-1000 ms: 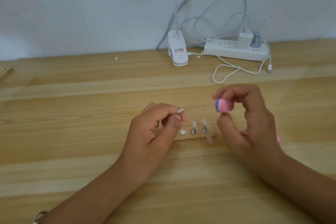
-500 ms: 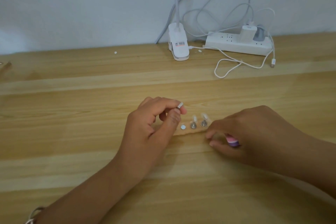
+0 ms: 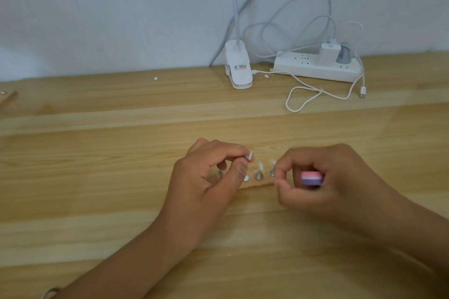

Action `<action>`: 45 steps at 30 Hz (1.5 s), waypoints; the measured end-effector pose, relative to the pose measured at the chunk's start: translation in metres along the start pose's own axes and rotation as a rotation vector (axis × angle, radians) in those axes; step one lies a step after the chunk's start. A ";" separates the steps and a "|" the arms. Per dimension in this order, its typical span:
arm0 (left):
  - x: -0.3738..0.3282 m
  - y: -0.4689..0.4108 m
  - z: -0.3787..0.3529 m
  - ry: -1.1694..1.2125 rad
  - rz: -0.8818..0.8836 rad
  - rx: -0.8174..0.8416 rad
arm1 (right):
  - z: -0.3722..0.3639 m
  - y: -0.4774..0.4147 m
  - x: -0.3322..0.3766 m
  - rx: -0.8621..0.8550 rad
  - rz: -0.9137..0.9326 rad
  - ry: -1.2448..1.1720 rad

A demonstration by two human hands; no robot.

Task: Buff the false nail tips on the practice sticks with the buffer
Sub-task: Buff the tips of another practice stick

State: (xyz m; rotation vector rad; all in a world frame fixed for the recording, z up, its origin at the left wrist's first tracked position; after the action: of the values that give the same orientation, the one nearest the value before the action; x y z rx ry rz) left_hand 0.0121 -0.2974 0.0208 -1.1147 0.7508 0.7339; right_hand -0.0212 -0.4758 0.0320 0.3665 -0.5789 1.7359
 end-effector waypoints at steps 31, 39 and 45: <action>-0.006 0.002 -0.006 0.036 -0.061 0.070 | -0.030 -0.005 0.006 0.001 -0.204 -0.949; -0.006 0.003 -0.007 0.075 -0.092 0.075 | -0.031 -0.006 0.012 0.013 -0.157 -0.971; -0.005 0.003 -0.005 0.092 -0.078 0.058 | -0.024 -0.002 0.016 -0.035 -0.133 -0.891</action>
State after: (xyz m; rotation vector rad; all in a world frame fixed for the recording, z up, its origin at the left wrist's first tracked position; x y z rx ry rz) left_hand 0.0060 -0.3023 0.0225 -1.1243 0.7967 0.5947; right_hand -0.0219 -0.4489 0.0207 1.1463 -1.1789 1.3726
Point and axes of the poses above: each hand's wrist, its own y-axis away from the middle knuckle, its own z-axis out of the back of the hand, x = y × z, the point moved 4 cm from there along -y, towards the middle knuckle, and after that the axes turned 11 degrees about y, right-handed, at the moved point
